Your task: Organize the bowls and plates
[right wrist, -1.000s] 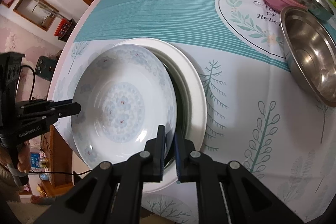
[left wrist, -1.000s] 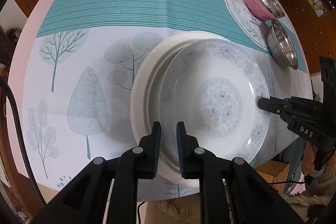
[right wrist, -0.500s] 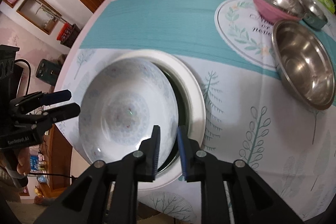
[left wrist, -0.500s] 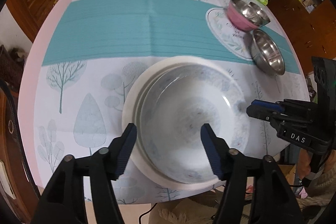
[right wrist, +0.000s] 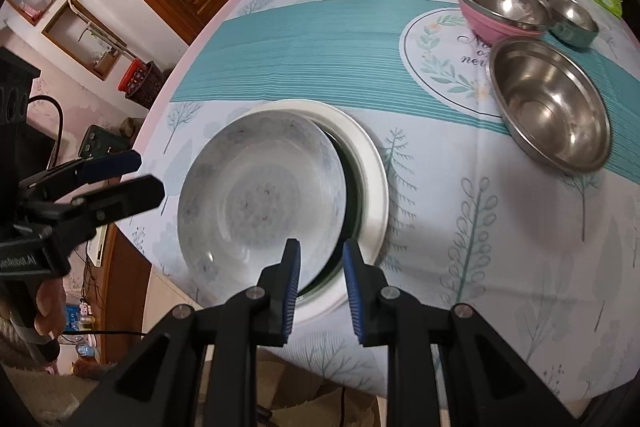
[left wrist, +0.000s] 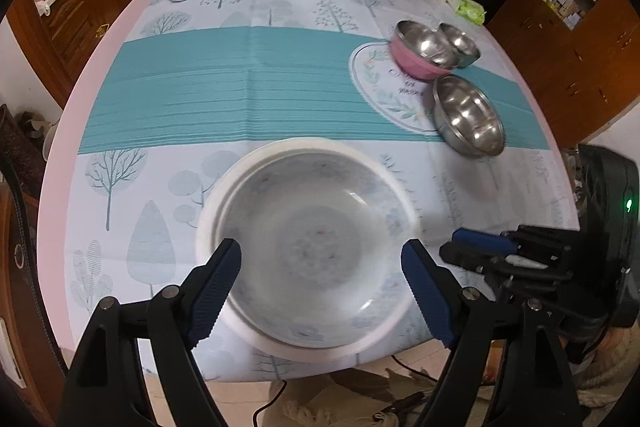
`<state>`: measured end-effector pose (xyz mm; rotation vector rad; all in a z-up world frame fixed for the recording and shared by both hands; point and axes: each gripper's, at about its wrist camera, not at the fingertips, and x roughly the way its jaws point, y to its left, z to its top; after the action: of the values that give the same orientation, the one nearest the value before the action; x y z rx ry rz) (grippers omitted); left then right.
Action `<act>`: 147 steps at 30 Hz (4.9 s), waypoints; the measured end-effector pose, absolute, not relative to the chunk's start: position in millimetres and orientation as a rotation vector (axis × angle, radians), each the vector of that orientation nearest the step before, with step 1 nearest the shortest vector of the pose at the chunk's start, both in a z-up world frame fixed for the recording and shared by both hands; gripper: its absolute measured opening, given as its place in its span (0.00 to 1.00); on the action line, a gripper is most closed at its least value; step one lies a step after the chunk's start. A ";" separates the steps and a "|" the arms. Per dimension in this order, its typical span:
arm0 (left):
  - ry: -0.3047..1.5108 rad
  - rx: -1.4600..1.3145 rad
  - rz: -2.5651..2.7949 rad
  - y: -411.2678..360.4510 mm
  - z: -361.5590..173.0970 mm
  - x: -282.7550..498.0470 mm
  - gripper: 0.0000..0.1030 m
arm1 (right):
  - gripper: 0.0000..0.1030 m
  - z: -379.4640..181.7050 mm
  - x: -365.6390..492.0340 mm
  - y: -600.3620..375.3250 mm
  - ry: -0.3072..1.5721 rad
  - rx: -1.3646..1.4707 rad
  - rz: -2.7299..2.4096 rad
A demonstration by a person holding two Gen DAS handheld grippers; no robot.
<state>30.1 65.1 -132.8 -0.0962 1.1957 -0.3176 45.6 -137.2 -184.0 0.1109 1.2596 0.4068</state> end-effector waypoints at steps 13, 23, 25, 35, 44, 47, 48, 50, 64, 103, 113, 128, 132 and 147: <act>1.011 -0.029 -0.361 26.2 -80.0 28.4 0.83 | 0.22 -144.4 22.7 -173.3 1.158 0.180 0.318; 0.936 -0.015 -0.468 -6.5 -50.6 73.1 0.83 | 0.24 -98.4 46.4 -215.3 1.040 0.211 0.104; 0.928 -0.005 -0.473 -16.6 -47.8 84.1 0.84 | 0.30 -92.3 48.2 -223.4 1.021 0.215 0.062; 0.939 -0.004 -0.443 -62.6 -42.7 112.4 0.88 | 0.43 -72.0 54.2 -290.3 0.931 0.279 -0.057; 1.034 -0.034 -0.313 -119.0 -87.2 142.9 0.89 | 0.43 -111.3 97.2 -356.7 1.038 0.276 0.021; 1.069 -0.014 -0.280 -135.6 -107.2 154.1 0.89 | 0.43 -126.6 111.8 -371.2 1.076 0.263 0.042; 1.082 -0.011 -0.273 -140.0 -114.7 157.6 0.89 | 0.43 -132.2 117.9 -375.1 1.089 0.260 0.053; 1.118 -0.010 -0.271 -147.9 -131.7 164.9 0.89 | 0.43 -143.1 130.2 -379.7 1.108 0.251 0.073; 1.274 -0.054 -0.298 -169.9 -199.1 200.6 0.65 | 0.42 -202.9 177.3 -386.2 1.243 0.249 0.163; 1.277 -0.109 -0.388 -148.2 -164.9 130.6 0.12 | 0.10 -169.9 131.1 -357.5 1.248 0.187 0.213; 1.353 -0.066 -0.371 -145.6 -191.4 86.4 0.13 | 0.10 -189.4 96.0 -345.2 1.319 0.148 0.229; 1.418 -0.035 -0.351 -149.0 -217.6 58.3 0.13 | 0.11 -218.1 68.9 -337.6 1.398 0.113 0.218; 1.421 -0.037 -0.349 -150.6 -219.0 59.2 0.13 | 0.11 -220.2 66.3 -338.3 1.405 0.113 0.218; 1.382 -0.031 -0.345 -156.3 -210.7 56.6 0.47 | 0.12 -222.3 63.7 -335.4 1.406 0.108 0.221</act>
<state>56.6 -156.3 -210.7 -0.0305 1.3818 -0.3448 63.7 -335.4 -222.3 0.1080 1.4058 0.2205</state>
